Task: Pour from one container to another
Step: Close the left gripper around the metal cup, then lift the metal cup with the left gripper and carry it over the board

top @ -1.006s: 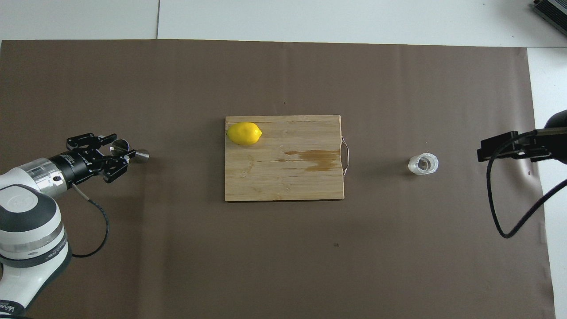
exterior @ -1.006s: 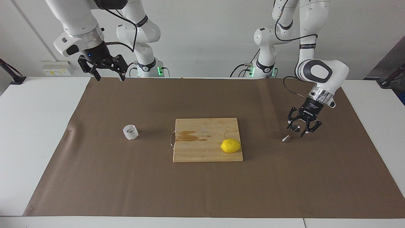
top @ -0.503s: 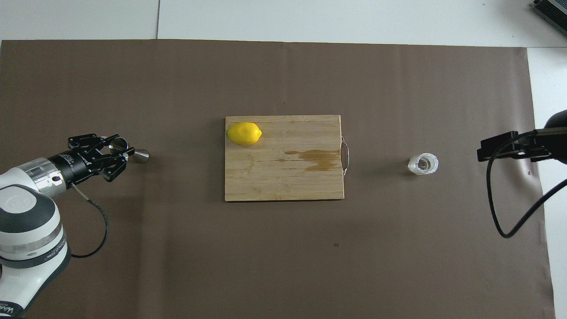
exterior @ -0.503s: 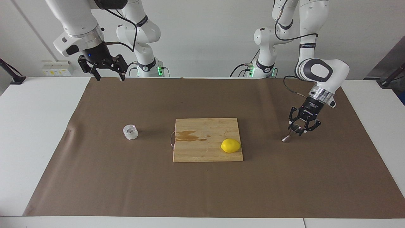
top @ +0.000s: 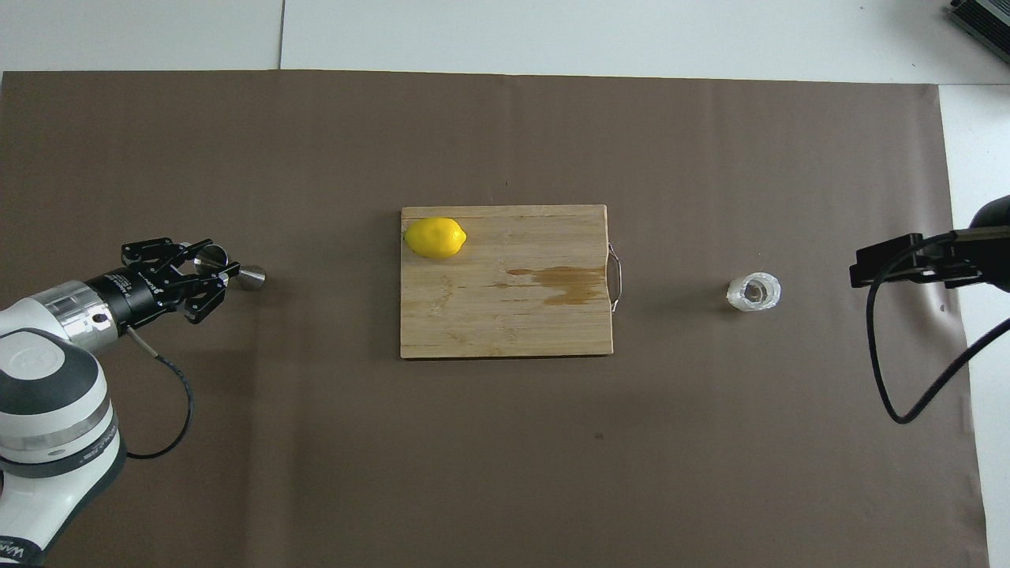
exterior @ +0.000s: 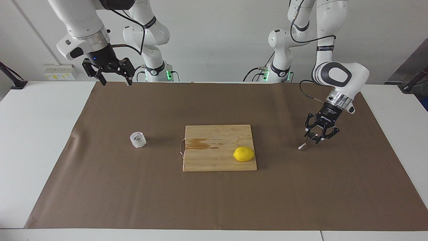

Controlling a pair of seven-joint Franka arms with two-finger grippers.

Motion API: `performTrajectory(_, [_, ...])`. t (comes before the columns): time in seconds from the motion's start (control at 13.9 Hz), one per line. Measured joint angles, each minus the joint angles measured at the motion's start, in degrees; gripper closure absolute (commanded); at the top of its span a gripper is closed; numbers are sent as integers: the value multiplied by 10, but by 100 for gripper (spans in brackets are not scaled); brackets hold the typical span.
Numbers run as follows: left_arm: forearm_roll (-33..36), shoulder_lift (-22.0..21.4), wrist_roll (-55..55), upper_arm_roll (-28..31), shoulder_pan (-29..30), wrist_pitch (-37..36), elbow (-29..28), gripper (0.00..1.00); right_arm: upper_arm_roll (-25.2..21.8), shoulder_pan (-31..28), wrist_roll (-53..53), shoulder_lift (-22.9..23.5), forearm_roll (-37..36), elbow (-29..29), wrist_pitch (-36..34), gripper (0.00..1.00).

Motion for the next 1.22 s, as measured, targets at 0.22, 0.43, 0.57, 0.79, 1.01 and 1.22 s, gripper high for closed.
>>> performTrajectory(0.22, [0,0,-2,0,0,0,0,100,0,0,0,0,0,0,0,0])
performTrajectory(0.43, [0,-3,-2,-2,-1,-7,1,100,0,0,0,0,0,0,0,0])
performTrajectory(0.57, [0,-9,-2,-3,-1,-13,4,100,0,0,0,0,0,0,0,0])
performTrajectory(0.79, [0,-18,-2,-10,-2,-28,20,100,0,0,0,0,0,0,0,0])
performTrajectory(1.01, [0,-33,-16,-28,-19,-35,40,100,0,0,0,0,0,0,0,0])
performTrajectory(1.22, [0,-44,-52,-33,-74,-32,55,100,0,0,0,0,0,0,0,0])
